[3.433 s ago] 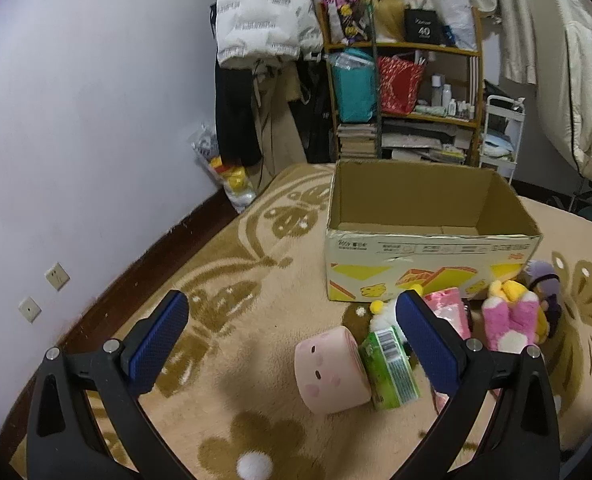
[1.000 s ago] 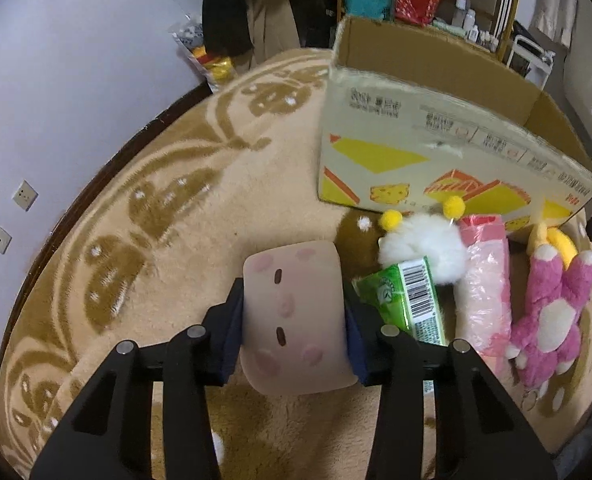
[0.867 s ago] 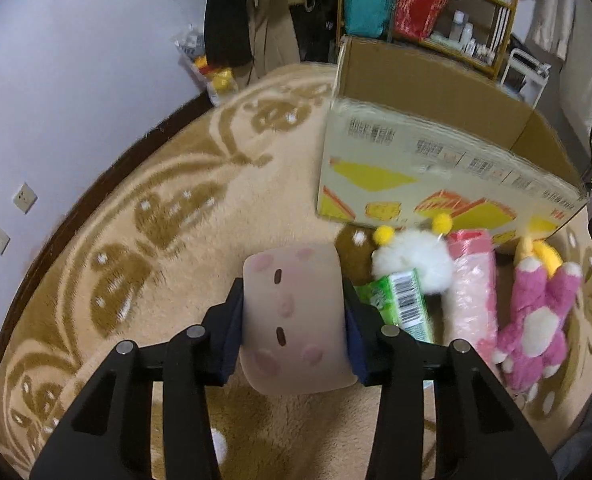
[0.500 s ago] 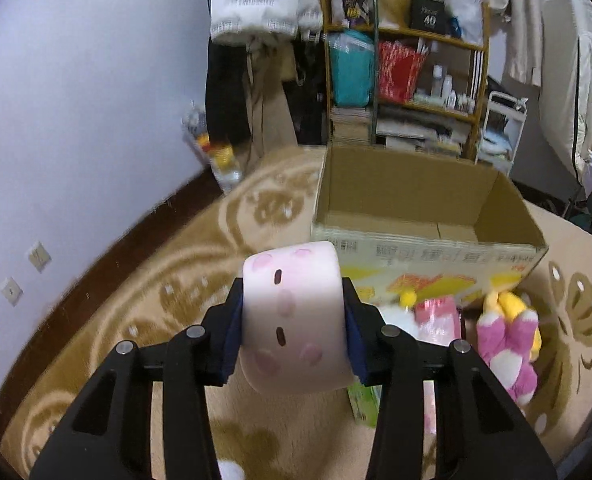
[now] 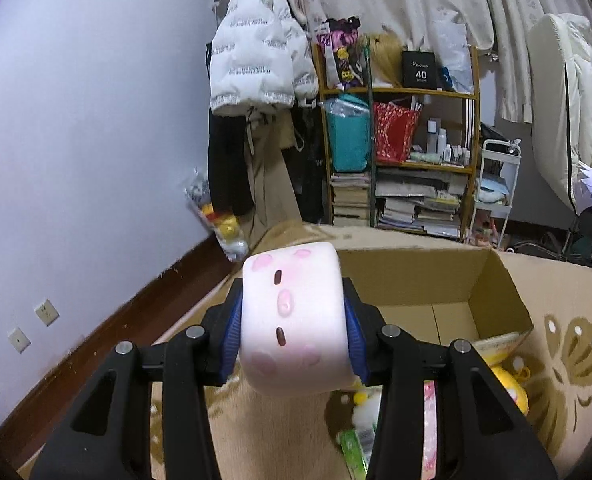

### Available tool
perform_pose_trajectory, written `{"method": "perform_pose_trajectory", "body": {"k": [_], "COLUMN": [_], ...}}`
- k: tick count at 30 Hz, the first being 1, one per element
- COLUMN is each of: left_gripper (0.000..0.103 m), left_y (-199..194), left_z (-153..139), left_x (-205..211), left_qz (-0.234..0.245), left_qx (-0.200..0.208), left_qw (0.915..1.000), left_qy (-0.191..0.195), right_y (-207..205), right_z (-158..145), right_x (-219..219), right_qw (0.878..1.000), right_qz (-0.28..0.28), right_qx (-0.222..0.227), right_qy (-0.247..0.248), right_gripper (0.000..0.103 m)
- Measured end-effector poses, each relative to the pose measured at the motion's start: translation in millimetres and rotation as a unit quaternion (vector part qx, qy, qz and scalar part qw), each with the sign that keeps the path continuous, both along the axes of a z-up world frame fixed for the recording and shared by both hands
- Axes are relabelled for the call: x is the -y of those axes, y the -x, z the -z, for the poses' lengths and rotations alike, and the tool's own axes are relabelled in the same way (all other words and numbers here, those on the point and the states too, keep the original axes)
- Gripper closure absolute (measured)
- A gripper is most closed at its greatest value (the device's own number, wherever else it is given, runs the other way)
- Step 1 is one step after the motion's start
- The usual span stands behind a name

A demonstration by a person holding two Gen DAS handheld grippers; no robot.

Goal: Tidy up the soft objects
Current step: 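Carry both plushes over the cardboard box and open both tools to drop them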

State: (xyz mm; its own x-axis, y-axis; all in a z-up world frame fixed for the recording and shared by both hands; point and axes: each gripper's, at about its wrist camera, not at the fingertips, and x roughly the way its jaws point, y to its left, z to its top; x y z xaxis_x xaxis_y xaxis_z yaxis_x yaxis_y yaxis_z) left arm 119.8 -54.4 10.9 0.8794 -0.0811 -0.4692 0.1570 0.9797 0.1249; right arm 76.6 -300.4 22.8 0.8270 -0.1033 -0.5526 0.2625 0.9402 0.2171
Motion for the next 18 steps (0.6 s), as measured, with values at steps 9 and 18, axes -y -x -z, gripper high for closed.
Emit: {"method": "perform_pose_trajectory", "body": {"k": [9, 18], "left_gripper": [0.060, 0.060], "left_y": [-21, -47], "left_z": [-9, 14], "left_x": [20, 32], "left_qz": [0.010, 0.008], "left_qx": [0.018, -0.007], "left_qw": [0.9998, 0.9999], "left_qy": [-0.008, -0.009], "right_y": [-28, -57], "right_z": [2, 28], "right_x": [-7, -21], "right_qw": [1.000, 0.998], "right_qz": [-0.018, -0.024], "right_qx": [0.017, -0.019], "right_qy": [0.020, 0.057], "right_gripper": [0.046, 0.046]}}
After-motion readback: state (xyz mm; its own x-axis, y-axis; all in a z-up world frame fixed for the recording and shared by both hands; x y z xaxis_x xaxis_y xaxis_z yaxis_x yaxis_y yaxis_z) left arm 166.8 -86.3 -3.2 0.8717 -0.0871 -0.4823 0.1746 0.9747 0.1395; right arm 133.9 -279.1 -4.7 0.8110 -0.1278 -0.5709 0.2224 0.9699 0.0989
